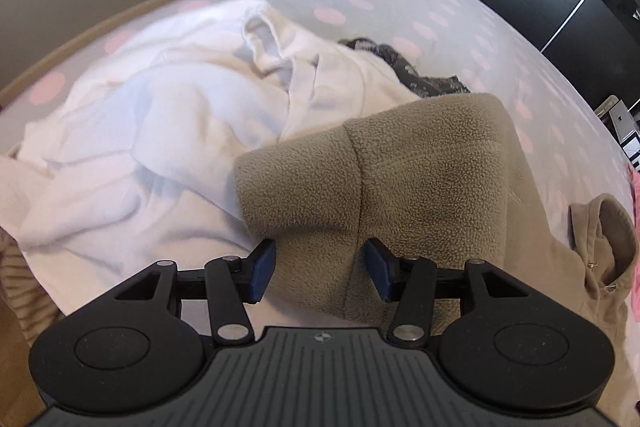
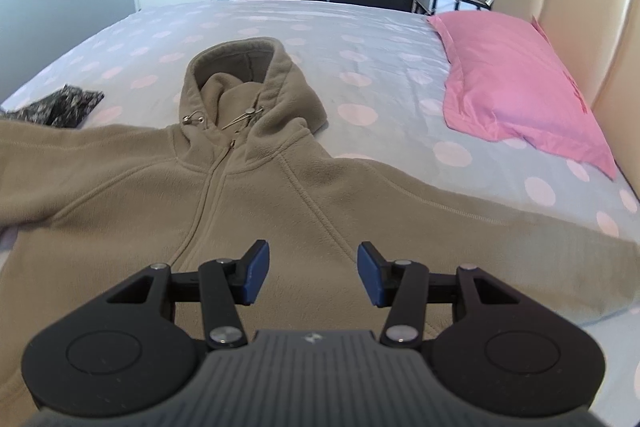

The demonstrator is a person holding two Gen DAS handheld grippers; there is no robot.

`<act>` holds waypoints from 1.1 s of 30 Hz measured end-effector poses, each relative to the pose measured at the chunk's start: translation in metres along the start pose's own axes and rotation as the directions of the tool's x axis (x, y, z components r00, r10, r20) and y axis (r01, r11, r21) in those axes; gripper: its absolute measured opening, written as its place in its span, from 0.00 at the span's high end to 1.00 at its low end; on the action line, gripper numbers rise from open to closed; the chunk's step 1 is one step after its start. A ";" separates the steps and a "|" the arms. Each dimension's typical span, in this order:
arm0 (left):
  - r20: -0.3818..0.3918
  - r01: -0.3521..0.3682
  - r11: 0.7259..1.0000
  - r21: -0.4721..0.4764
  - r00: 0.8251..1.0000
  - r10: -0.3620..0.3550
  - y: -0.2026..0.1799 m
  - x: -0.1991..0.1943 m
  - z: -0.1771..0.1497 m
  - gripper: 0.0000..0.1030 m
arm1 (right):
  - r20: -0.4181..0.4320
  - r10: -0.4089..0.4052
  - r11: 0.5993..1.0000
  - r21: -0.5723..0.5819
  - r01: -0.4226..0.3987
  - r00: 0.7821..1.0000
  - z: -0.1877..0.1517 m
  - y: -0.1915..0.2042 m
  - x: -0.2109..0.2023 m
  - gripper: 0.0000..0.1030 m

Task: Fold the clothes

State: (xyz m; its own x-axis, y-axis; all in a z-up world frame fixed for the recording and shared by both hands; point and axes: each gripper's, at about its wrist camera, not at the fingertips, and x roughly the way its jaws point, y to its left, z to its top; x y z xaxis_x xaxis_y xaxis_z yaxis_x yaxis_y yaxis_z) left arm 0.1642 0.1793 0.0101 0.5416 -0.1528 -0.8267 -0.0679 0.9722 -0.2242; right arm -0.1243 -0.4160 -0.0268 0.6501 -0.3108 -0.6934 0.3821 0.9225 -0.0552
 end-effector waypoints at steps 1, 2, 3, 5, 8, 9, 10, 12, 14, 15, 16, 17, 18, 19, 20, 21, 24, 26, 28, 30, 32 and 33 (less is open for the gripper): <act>0.026 -0.018 1.000 0.024 1.000 0.017 -0.002 -0.006 -0.001 0.54 | 0.001 0.001 1.000 -0.012 -0.001 1.000 0.000 0.002 0.000 0.49; 0.054 -0.042 0.998 0.050 0.998 0.039 -0.004 -0.012 -0.002 0.54 | 0.000 0.003 1.000 -0.020 -0.003 1.000 0.000 0.003 0.000 0.49; 0.077 -0.061 0.996 0.066 0.996 0.056 -0.005 -0.018 -0.001 0.54 | 0.000 0.005 1.000 -0.028 -0.005 1.000 -0.001 0.004 0.001 0.49; 0.111 -0.063 0.995 0.071 0.992 0.055 -0.002 -0.027 0.003 0.54 | 0.000 0.007 0.999 -0.042 -0.007 1.000 -0.001 0.007 0.001 0.49; 0.149 -0.054 0.998 0.031 0.988 0.049 0.009 -0.029 0.013 0.54 | -0.001 0.004 0.998 -0.059 -0.004 1.000 -0.002 0.011 0.002 0.49; 0.160 -0.049 0.999 0.009 0.986 0.047 0.014 -0.028 0.016 0.54 | -0.002 0.002 0.998 -0.063 -0.002 1.000 -0.002 0.012 0.002 0.49; 0.163 -0.040 0.999 -0.014 0.986 0.042 0.019 -0.025 0.019 0.54 | -0.002 0.000 0.998 -0.065 -0.001 1.000 -0.002 0.013 0.003 0.49; 0.147 -0.012 0.998 -0.058 0.989 0.020 0.025 -0.014 0.024 0.58 | -0.001 -0.003 0.998 -0.069 0.003 1.000 -0.001 0.014 0.003 0.49; 0.150 0.013 0.998 -0.066 0.989 -0.003 0.023 -0.010 0.023 0.70 | -0.001 -0.006 0.997 -0.076 0.006 1.000 -0.001 0.015 0.003 0.49; 0.162 0.008 0.998 -0.058 0.987 0.001 0.020 -0.011 0.021 0.78 | 0.000 -0.009 0.997 -0.081 0.009 1.000 -0.001 0.017 0.003 0.49; 0.186 -0.019 0.999 -0.039 0.982 0.026 0.015 -0.015 0.020 0.85 | 0.000 -0.011 0.996 -0.085 0.011 1.000 -0.001 0.017 0.003 0.49; 0.211 -0.037 0.999 -0.024 0.977 0.042 0.011 -0.020 0.018 0.89 | -0.001 -0.012 0.996 -0.088 0.012 1.000 -0.001 0.018 0.004 0.49; 0.238 -0.036 0.999 -0.017 0.971 0.040 0.009 -0.027 0.018 0.92 | -0.002 -0.012 0.996 -0.092 0.012 1.000 -0.001 0.018 0.004 0.49; 0.263 -0.026 0.999 -0.019 0.964 0.030 0.008 -0.036 0.017 0.93 | -0.003 -0.013 0.995 -0.095 0.012 1.000 -0.001 0.019 0.005 0.49; 0.288 -0.018 1.000 -0.020 0.957 0.023 0.007 -0.046 0.017 0.94 | -0.004 -0.013 0.995 -0.098 0.013 1.000 -0.002 0.019 0.005 0.49; 0.315 -0.015 1.000 -0.017 0.949 0.020 0.005 -0.057 0.018 0.95 | -0.005 -0.014 0.995 -0.101 0.013 1.000 -0.002 0.020 0.005 0.49; 0.398 -0.035 0.999 0.009 0.917 0.028 -0.003 -0.091 0.024 0.98 | -0.008 -0.014 0.994 -0.107 0.013 1.000 -0.003 0.021 0.006 0.49; 0.438 -0.063 0.998 0.026 0.898 0.045 -0.008 -0.111 0.033 0.98 | -0.008 -0.014 0.994 -0.109 0.013 1.000 -0.003 0.022 0.005 0.49; 0.438 -0.105 0.994 0.043 0.896 0.076 -0.014 -0.118 0.047 0.98 | -0.006 -0.013 0.994 -0.112 0.012 1.000 -0.003 0.023 0.004 0.49; 0.428 -0.151 0.987 0.054 0.897 0.113 -0.020 -0.122 0.062 0.98 | -0.002 -0.014 0.993 -0.117 0.013 1.000 -0.003 0.024 0.003 0.49; 0.412 -0.195 0.979 0.061 0.899 0.153 -0.024 -0.122 0.076 0.98 | 0.001 -0.016 0.992 -0.123 0.016 1.000 -0.004 0.025 0.002 0.49; 0.389 -0.213 0.976 0.056 0.905 0.175 -0.023 -0.115 0.080 0.98 | 0.002 -0.018 0.992 -0.123 0.018 1.000 -0.004 0.024 0.001 0.49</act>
State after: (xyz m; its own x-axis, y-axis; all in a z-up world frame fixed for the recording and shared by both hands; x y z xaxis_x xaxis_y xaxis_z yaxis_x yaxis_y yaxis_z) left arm 0.1706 0.1883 0.1520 0.8037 0.1009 -0.5865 -0.1347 0.9908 -0.0140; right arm -0.1167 -0.3933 -0.0317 0.6446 -0.3273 -0.6909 0.3096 0.9381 -0.1556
